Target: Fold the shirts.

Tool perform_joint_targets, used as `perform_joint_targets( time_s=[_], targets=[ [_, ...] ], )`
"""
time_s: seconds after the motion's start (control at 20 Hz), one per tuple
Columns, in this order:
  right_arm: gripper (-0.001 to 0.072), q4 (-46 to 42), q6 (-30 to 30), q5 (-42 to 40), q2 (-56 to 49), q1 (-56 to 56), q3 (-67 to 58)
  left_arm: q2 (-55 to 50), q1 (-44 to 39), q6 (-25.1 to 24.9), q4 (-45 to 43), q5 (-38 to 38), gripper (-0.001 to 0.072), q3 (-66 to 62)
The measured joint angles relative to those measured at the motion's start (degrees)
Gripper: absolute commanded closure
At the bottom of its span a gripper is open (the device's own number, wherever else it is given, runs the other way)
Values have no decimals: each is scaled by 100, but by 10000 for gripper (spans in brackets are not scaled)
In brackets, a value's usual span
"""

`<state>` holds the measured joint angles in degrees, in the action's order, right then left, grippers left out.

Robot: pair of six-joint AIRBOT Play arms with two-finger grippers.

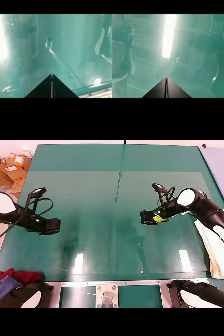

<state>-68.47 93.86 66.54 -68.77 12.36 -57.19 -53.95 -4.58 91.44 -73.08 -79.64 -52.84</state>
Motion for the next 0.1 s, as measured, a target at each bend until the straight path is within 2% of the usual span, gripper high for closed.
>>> perform_joint_targets(
  time_s=[0.1],
  targets=[
    [699, 4, 0, -4, 0, 0, 0, 2, 0, 0, -2, 9, 681, 7]
  ],
)
